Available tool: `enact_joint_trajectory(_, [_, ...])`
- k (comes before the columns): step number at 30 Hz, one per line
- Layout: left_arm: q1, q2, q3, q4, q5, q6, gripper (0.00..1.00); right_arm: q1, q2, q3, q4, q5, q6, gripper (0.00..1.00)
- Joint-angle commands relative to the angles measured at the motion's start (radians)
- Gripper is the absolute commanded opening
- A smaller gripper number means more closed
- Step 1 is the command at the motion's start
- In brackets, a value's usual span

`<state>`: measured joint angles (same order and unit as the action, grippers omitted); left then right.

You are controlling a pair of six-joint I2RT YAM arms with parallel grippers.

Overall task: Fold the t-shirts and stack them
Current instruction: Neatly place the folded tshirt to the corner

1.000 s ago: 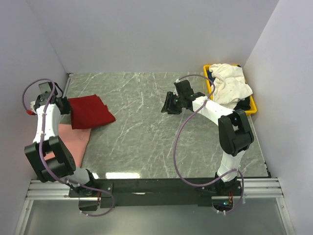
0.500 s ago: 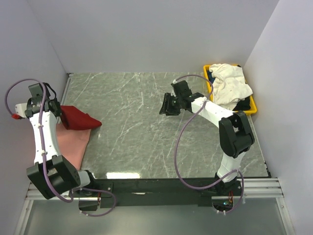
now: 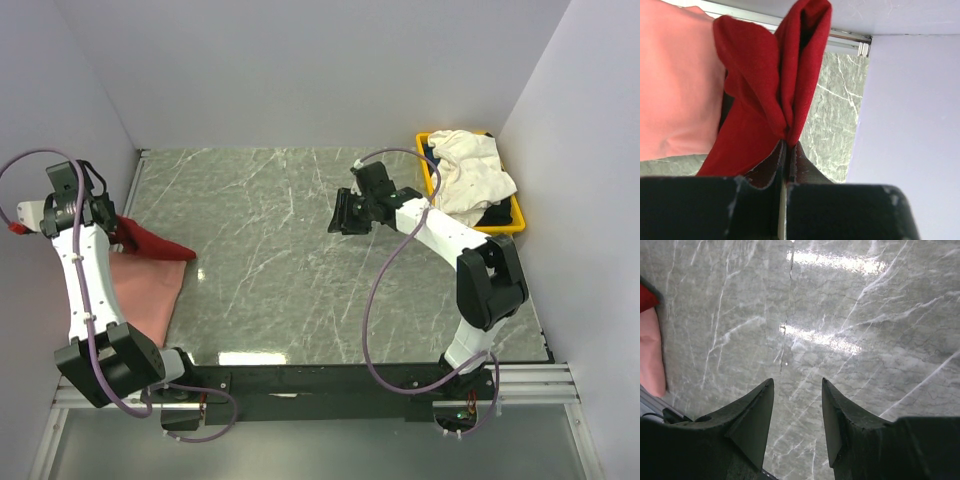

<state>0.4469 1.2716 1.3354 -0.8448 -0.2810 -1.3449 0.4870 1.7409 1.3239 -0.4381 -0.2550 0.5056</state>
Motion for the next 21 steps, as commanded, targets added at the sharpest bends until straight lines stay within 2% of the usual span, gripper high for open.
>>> enact_joint_trajectory(1, [0.010,-0.049,0.059,0.009,-0.017,0.033,0.01,0.007,-0.049,0.041,-0.011,0.017,-0.018,0.50])
enact_joint_trajectory(14, [0.049,-0.115,0.002,0.001,0.009,0.101,0.01,0.012,-0.064,0.020,0.001,0.010,-0.012,0.50])
enact_joint_trajectory(21, [0.059,-0.158,-0.077,-0.002,0.022,0.121,0.01,0.021,-0.084,-0.023,0.015,0.011,-0.007,0.50])
